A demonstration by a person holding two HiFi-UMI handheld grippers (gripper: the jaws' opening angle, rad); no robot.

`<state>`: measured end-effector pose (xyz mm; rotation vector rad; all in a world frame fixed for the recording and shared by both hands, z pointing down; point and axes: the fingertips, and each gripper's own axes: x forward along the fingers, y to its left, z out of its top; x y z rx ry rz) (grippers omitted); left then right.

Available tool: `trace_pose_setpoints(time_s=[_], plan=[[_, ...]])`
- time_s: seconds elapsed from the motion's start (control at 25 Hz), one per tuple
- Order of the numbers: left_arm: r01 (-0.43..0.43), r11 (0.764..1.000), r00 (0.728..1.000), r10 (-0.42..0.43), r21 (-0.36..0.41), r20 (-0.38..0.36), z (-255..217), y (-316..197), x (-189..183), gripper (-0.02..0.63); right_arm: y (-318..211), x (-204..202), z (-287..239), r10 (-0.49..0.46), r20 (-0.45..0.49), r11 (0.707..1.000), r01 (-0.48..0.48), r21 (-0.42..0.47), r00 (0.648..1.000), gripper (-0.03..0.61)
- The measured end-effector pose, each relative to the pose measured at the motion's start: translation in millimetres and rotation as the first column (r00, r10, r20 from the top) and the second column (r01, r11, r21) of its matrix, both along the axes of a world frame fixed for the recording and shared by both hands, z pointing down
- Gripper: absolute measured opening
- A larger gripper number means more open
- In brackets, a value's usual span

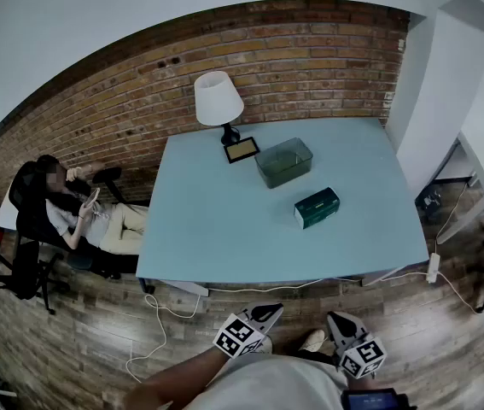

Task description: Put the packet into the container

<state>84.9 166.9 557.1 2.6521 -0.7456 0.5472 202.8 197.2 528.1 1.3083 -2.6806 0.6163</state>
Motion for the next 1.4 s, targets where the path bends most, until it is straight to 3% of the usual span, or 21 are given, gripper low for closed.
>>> trace_pose_setpoints(time_s=[0.24,1.0,1.4], plan=[[-0.024,1.0,1.0,0.024,0.007,0.005,0.6,9.5,-32.2,0.01,7.6,-23.5,-7.2,0.09,0.06,0.996,-0.091,0.024,0.994,0.011],[-0.08,0.997,0.997,0.08,0.003,-0.02,3.3,13.9,-64.0,0.009,20.4,-52.3,1.4,0.195,-0.042,0.981,-0.196,-0.009,0.98,0.011],[-0.036,0.999,0.999,0.036,-0.003,-0.033,3.9,10.5,-83.7,0.009,16.8,-68.6,2.2,0.179,-0.062,0.983,-0.18,-0.024,0.982,0.011]])
